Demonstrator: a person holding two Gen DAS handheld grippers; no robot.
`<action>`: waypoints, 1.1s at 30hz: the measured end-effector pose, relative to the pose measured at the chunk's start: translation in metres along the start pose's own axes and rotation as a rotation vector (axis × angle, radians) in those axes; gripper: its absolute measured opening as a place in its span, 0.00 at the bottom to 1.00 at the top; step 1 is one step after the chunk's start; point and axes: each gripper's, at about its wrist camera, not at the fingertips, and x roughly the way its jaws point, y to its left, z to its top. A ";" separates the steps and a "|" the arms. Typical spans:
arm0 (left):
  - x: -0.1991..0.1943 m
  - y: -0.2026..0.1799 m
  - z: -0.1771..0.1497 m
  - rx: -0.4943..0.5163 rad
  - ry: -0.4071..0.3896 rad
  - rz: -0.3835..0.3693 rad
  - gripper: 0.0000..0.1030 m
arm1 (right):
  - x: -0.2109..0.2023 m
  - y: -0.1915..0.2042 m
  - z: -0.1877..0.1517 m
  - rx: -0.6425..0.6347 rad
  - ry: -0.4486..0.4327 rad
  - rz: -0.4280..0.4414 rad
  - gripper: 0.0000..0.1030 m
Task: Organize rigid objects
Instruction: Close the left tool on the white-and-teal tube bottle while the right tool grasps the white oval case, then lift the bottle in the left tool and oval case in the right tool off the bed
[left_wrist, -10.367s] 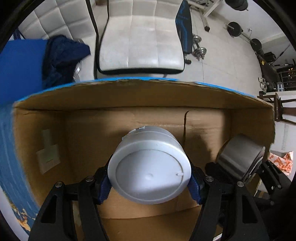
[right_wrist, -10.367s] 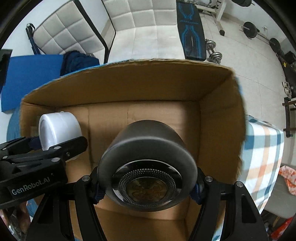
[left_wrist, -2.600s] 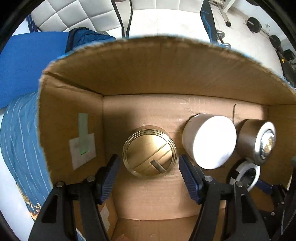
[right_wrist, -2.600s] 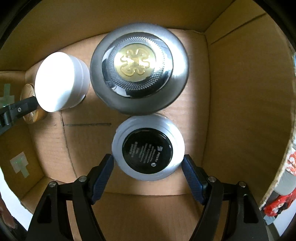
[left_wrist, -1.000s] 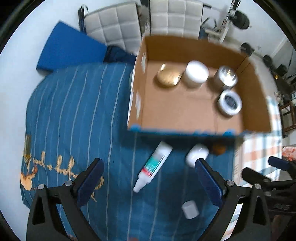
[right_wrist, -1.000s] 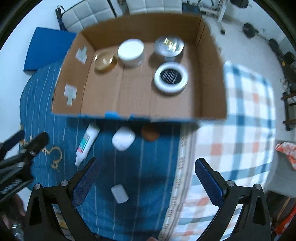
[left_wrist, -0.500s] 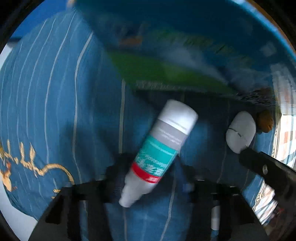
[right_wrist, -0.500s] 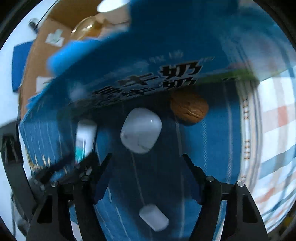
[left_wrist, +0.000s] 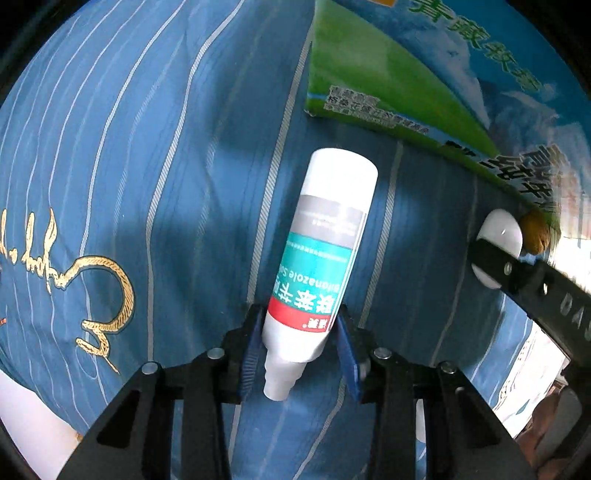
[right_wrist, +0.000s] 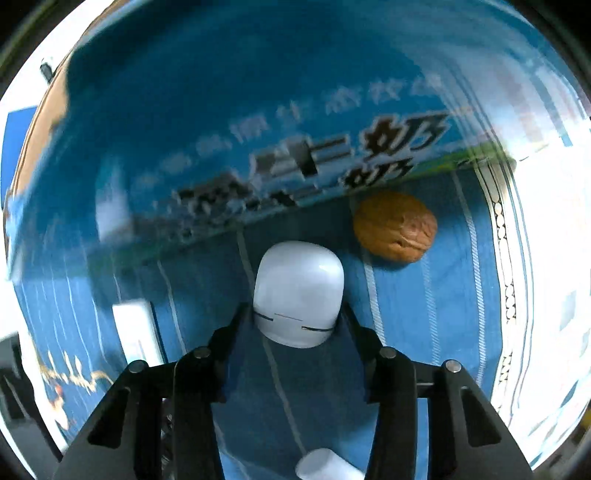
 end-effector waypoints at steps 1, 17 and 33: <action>-0.001 0.000 -0.002 0.004 0.000 -0.001 0.35 | 0.000 -0.002 -0.003 -0.016 0.007 -0.002 0.47; 0.004 -0.021 -0.036 -0.003 0.040 -0.046 0.38 | -0.003 -0.049 -0.037 -0.093 0.172 -0.021 0.56; 0.012 -0.031 -0.090 -0.006 0.129 -0.099 0.37 | 0.026 -0.047 -0.110 -0.183 0.272 -0.112 0.48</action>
